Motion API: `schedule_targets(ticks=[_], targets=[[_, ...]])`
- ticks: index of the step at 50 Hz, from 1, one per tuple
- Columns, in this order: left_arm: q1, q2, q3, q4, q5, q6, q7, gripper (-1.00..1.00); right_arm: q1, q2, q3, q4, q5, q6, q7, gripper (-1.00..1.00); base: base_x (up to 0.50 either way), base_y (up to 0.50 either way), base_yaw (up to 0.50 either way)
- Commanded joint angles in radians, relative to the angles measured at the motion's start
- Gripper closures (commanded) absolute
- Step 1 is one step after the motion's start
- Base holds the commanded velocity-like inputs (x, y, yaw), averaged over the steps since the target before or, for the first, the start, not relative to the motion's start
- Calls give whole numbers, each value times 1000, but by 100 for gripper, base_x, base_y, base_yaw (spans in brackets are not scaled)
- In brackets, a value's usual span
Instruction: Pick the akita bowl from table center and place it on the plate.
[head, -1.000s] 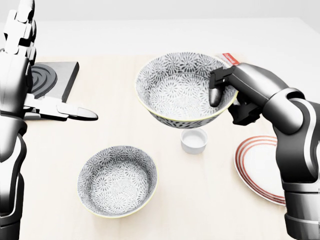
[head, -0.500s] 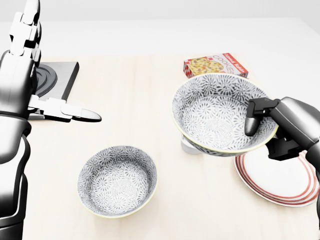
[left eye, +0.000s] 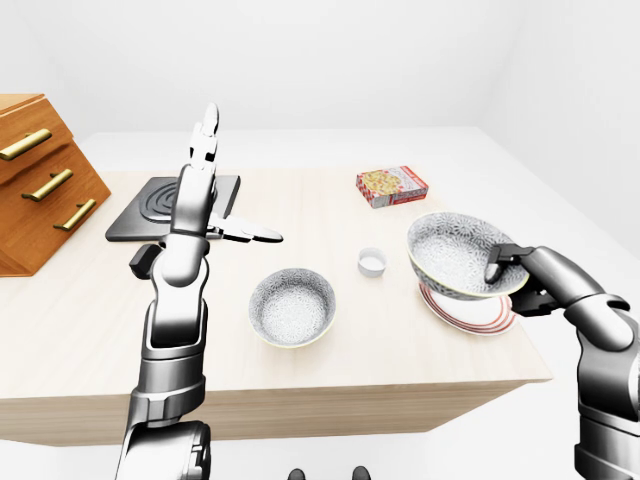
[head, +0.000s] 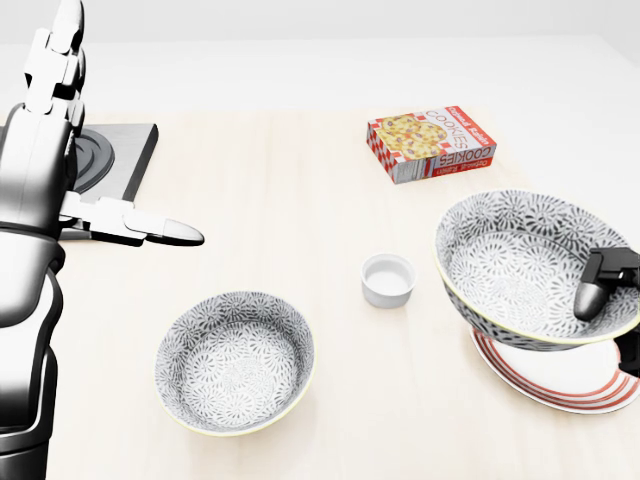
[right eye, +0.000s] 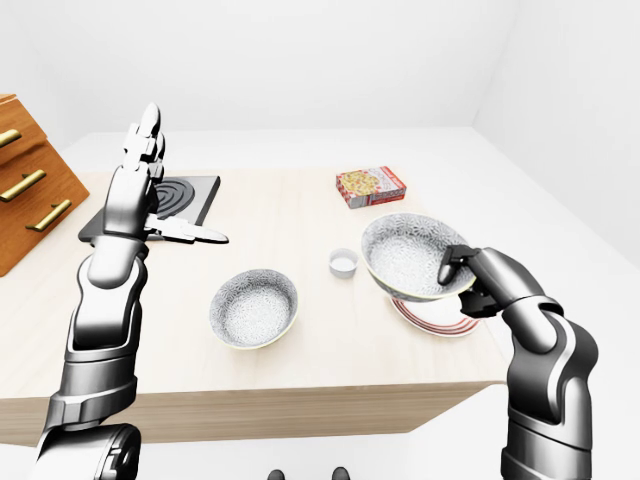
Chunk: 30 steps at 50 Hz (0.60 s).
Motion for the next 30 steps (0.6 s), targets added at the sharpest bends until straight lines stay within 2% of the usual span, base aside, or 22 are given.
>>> schedule_targets(ticks=[1,20,30], targets=[[-2,-1,0,3,4,0,0,-100,22,-17,-34,62,199,8,-69,100,0,0,0],[7,-6,-4,-3,7,0,-3,-100,-32,-61,7,228,158,6,-191,100,0,0,0],[7,-5,-1,-1,7,0,-4,-100,-38,-91,19,337,130,-57,-262,100,0,0,0]])
